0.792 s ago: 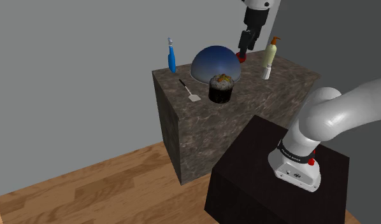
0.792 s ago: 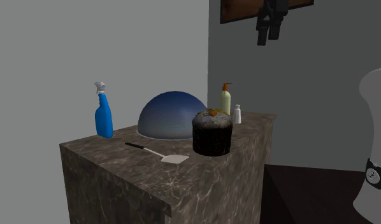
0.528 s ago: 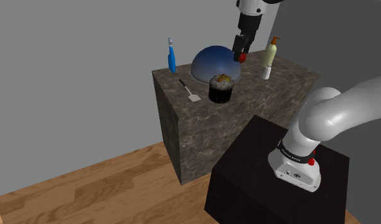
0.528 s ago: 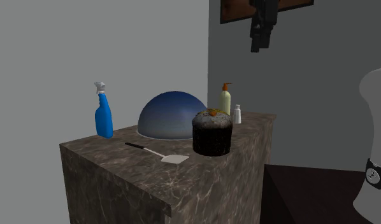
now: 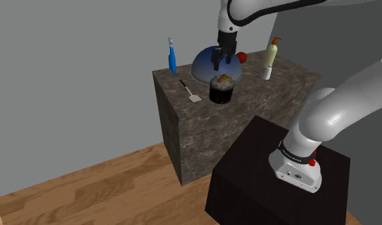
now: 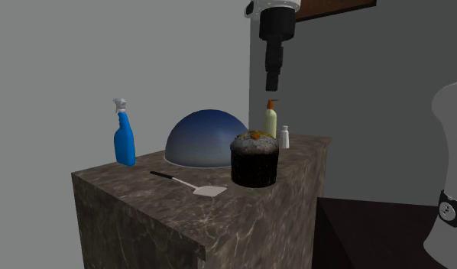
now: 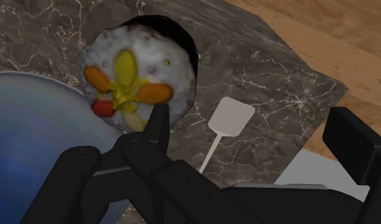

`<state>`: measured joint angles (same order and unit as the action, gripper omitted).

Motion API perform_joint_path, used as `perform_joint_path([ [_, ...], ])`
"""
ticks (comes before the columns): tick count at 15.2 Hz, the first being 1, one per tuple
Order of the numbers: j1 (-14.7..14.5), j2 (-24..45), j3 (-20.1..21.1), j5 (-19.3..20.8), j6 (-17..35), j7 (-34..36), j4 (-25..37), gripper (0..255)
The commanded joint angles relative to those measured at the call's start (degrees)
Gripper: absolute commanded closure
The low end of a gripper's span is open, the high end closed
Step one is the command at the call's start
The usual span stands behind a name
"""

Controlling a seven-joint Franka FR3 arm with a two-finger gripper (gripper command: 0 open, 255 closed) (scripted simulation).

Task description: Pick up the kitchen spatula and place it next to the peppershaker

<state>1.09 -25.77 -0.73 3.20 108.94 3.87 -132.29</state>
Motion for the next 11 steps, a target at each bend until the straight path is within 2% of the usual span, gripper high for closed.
perform_joint_path([
  [1,0.3,3.9,0.2,-0.2,3.3,1.8,0.8,0],
  [11,1.4,24.9,0.3,-0.7,15.3,9.7,10.2,0],
])
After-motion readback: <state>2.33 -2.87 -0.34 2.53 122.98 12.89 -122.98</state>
